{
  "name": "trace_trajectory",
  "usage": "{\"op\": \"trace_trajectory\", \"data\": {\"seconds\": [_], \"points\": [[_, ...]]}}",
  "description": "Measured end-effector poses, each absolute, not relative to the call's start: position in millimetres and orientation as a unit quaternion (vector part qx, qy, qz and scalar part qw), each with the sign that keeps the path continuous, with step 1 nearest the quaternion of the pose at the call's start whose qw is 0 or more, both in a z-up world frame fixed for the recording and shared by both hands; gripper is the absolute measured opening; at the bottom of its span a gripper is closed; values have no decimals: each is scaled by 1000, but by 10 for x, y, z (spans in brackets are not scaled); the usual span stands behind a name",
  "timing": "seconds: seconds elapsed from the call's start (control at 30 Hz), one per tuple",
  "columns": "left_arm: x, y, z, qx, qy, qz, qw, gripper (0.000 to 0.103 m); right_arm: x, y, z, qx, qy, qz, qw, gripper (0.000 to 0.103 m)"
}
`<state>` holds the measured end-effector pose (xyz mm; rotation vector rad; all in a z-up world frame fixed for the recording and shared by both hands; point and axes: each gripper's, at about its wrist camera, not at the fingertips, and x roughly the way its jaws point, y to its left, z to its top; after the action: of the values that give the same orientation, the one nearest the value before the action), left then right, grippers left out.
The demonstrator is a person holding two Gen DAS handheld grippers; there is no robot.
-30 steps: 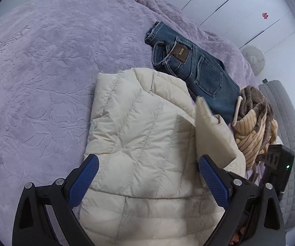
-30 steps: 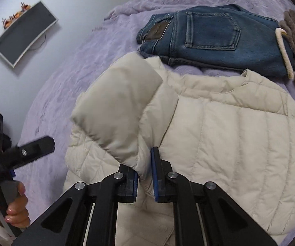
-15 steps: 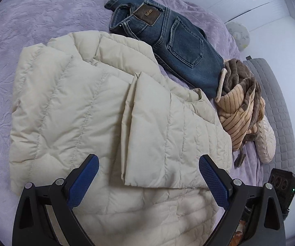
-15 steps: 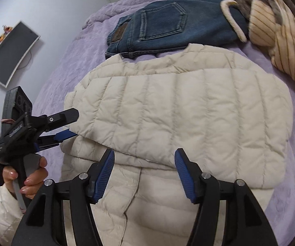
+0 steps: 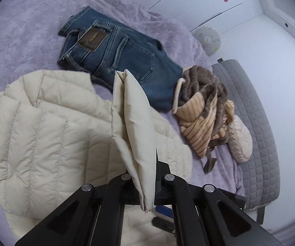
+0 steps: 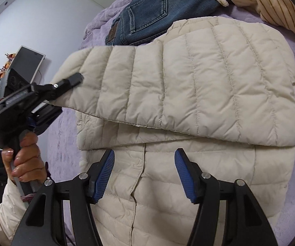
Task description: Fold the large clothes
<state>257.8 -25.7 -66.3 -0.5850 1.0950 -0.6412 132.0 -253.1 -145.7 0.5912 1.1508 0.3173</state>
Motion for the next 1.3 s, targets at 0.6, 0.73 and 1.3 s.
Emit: {"op": "trace_trajectory", "data": {"seconds": [0.6,0.73,1.3], "points": [[2323,401,-1684,-255,578,-163,758,5,1190,-3343,-1616,172,537,-1,826,65],[2302,396,-1719,-251,578,-161,759,5,921,-3472,-1359,228,527,87,814,65],[2336,177,-1690,-209,579,-158,772,5,1895,-4256,-1889,346,526,-45,776,18]]}}
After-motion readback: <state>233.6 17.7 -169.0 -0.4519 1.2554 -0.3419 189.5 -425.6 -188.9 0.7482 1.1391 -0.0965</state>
